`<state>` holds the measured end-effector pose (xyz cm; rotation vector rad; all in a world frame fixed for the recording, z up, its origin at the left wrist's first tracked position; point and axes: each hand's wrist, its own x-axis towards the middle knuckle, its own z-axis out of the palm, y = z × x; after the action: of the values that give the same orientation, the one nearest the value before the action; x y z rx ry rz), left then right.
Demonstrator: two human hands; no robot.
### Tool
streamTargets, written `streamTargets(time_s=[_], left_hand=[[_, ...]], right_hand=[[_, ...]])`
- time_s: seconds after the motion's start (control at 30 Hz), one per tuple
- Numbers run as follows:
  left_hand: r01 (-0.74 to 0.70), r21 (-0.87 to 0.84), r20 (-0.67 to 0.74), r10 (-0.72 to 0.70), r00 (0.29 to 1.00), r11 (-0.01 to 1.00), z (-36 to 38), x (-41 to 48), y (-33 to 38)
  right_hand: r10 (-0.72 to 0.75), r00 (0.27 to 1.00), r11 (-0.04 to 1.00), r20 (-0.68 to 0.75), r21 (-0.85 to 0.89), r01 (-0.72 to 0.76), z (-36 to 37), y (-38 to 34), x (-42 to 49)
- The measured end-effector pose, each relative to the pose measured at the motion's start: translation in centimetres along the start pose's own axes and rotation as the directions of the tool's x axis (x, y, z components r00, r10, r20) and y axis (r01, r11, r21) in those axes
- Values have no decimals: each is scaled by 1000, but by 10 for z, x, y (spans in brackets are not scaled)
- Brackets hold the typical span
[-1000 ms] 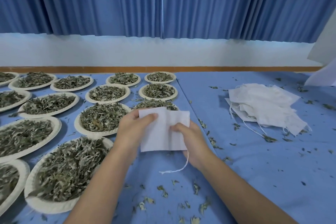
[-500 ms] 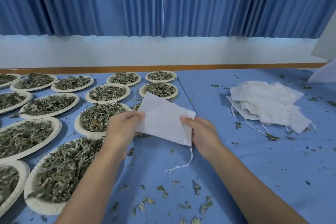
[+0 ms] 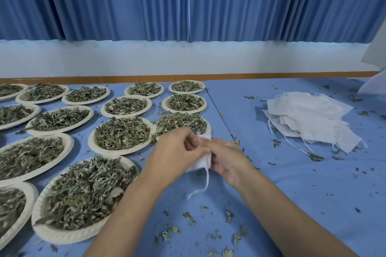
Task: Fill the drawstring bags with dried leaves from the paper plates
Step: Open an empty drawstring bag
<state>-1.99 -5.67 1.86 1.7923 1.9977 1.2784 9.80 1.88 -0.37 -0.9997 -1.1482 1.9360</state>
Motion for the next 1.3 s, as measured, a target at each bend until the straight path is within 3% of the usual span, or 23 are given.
streamTargets(time_s=[0.1,0.27,0.5,0.6,0.67,0.77,0.9,1.0,1.1,1.23,1.3], left_hand=[[52,9,63,-53,997,999,4,0,1],[38,280,77,-62,995,959,-1,-1,5],[101,325,118,-146,982,940,-8,-1,11],[136,397,51,-169,984,908,-17,0,13],[168,401,-31,-170,985,901,-23,1,15],[161,416,-105,-128,986,895,-27,0,21],[52,498,-47,-33,998,865,-21,-4,30],[43,545,-93,9,996,837,-19,-4,31],[77,517,-204,35,978,853,-25,-3,30],[63,471,-272,77,959,880,-24,-3,29],[63,401,-289,61,955,914,-21,-1,28]], right_hand=[[-27,998,998,-56,-66,23,2,-1,-4],[-42,996,992,-75,-119,33,7,1,-6],[-91,994,986,64,-134,99,11,2,-10],[-134,984,971,119,-181,154,9,0,-10],[-195,969,893,149,-382,239,8,-1,-10],[-288,942,643,174,-693,325,9,-2,-10],[-517,845,433,136,-810,396,20,-8,-10],[-561,816,374,140,-837,401,28,-19,-5],[-457,885,451,95,-833,322,32,-31,3],[-158,978,848,135,-489,204,40,-36,1],[-92,968,922,232,-348,171,44,-29,-2]])
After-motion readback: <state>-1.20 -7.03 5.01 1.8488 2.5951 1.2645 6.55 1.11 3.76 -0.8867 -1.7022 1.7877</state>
